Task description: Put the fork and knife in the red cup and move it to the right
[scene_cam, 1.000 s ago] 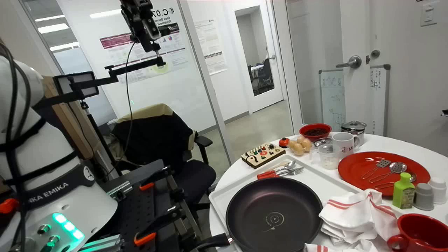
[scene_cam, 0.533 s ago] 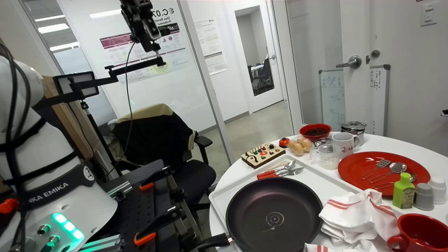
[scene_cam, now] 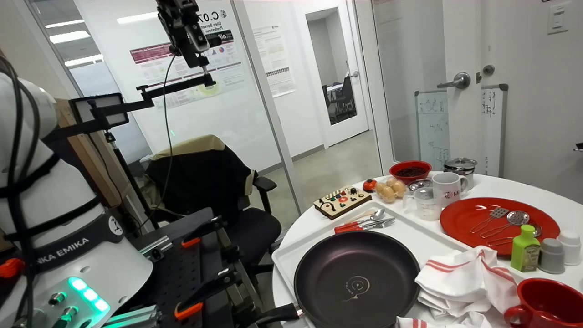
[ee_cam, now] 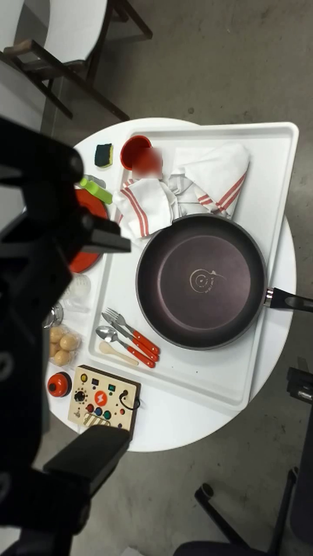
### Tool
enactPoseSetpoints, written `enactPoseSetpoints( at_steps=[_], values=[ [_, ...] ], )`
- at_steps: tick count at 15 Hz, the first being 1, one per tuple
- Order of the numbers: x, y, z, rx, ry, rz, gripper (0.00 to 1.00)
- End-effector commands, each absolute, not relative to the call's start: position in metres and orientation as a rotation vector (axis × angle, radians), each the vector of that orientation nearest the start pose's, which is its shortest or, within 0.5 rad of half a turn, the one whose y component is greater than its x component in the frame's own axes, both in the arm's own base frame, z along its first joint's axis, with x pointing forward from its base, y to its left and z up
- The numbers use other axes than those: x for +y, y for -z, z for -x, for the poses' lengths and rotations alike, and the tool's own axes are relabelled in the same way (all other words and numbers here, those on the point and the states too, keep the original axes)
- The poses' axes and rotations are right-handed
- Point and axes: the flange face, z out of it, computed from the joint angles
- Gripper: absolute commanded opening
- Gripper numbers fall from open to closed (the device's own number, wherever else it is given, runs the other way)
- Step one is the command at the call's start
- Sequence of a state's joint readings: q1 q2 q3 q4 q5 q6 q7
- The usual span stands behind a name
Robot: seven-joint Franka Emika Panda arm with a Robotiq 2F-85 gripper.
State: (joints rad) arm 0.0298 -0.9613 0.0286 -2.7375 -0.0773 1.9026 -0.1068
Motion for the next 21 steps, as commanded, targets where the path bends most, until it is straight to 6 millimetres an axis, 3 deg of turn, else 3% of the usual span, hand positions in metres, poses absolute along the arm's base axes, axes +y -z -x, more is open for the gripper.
enactPoseSetpoints(
  at_steps=[1,11,15,21],
  values=[
    [0.011,-0.49,-0.282,-0.283,0.198,3.225,1.0],
    [0.012,-0.488,-0.29,-0.283,0.207,3.221,1.0],
    [0.016,-0.484,-0.314,-0.293,0.259,3.208,1.0],
    [0.029,-0.48,-0.373,-0.341,0.379,3.179,1.0]
  ],
)
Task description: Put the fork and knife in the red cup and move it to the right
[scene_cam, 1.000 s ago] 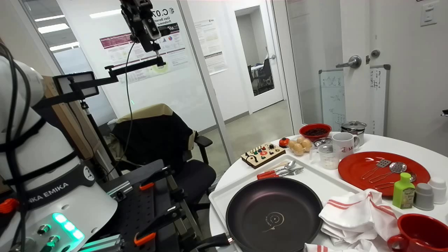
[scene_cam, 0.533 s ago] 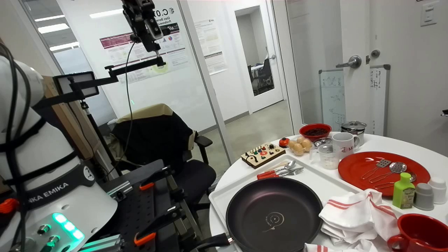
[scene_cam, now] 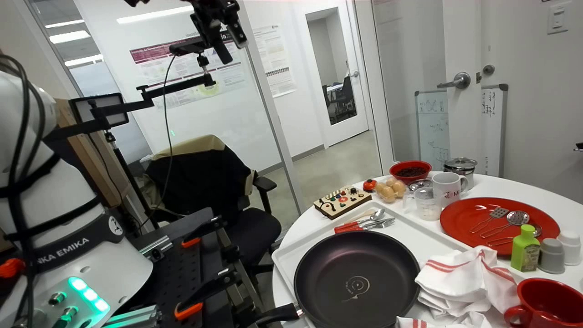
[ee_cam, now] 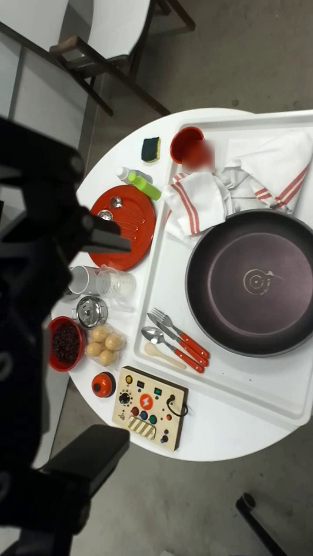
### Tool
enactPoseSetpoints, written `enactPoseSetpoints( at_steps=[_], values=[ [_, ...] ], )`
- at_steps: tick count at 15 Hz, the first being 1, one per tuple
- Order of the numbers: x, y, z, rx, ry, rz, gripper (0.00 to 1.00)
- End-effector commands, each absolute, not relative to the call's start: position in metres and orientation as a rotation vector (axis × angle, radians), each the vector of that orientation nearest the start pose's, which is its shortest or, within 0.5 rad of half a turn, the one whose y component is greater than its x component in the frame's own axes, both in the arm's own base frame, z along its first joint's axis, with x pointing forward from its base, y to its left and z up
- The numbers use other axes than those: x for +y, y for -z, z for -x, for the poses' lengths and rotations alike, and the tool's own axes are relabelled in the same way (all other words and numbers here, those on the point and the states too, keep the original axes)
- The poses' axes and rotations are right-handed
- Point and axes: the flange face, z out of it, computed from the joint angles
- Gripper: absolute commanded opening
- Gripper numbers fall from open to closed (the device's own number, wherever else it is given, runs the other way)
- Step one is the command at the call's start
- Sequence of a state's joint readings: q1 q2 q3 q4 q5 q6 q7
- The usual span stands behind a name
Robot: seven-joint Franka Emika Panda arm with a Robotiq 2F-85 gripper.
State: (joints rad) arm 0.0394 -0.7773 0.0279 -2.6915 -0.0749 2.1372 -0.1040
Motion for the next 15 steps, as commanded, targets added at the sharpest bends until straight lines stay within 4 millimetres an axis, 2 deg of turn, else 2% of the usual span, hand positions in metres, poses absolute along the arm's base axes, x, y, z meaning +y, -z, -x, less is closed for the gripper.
enactPoseSetpoints(
  at_steps=[1,9,15],
  values=[
    [0.032,-0.479,-0.388,-0.336,0.38,3.175,1.0],
    [0.049,-0.471,-0.495,-0.313,0.272,3.12,1.0],
    [0.074,-0.437,-0.568,-0.278,0.16,3.054,1.0]
  ],
)
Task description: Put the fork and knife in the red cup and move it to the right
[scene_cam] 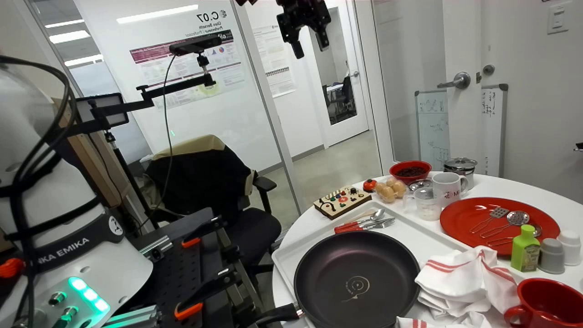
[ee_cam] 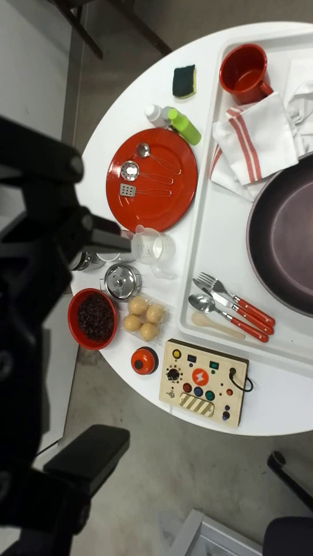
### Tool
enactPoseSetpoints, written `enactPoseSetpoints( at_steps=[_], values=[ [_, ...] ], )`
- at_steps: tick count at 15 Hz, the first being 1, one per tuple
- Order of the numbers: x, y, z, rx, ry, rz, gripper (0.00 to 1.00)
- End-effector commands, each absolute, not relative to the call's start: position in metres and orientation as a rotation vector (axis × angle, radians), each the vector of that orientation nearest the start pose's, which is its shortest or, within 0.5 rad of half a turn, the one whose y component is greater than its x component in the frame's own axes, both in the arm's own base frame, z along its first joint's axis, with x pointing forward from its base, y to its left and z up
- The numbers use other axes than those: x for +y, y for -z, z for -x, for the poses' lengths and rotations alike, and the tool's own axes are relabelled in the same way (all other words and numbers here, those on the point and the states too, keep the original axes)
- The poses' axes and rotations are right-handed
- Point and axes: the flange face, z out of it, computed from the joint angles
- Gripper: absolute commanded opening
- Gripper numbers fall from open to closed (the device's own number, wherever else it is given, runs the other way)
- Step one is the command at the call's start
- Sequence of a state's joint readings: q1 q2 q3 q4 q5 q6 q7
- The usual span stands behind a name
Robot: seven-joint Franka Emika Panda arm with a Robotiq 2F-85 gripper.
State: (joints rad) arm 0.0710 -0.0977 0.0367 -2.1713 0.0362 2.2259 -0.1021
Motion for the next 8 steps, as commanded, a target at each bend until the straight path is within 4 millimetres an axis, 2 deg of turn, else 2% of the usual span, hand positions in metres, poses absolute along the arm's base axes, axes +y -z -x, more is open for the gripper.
enactPoseSetpoints(
  at_steps=[1,5,8],
  values=[
    [0.079,-0.43,-0.578,-0.278,0.137,3.044,1.0],
    [0.096,-0.4,-0.613,-0.272,0.081,3.031,1.0],
    [0.107,-0.375,-0.63,-0.266,0.054,3.033,1.0]
  ],
)
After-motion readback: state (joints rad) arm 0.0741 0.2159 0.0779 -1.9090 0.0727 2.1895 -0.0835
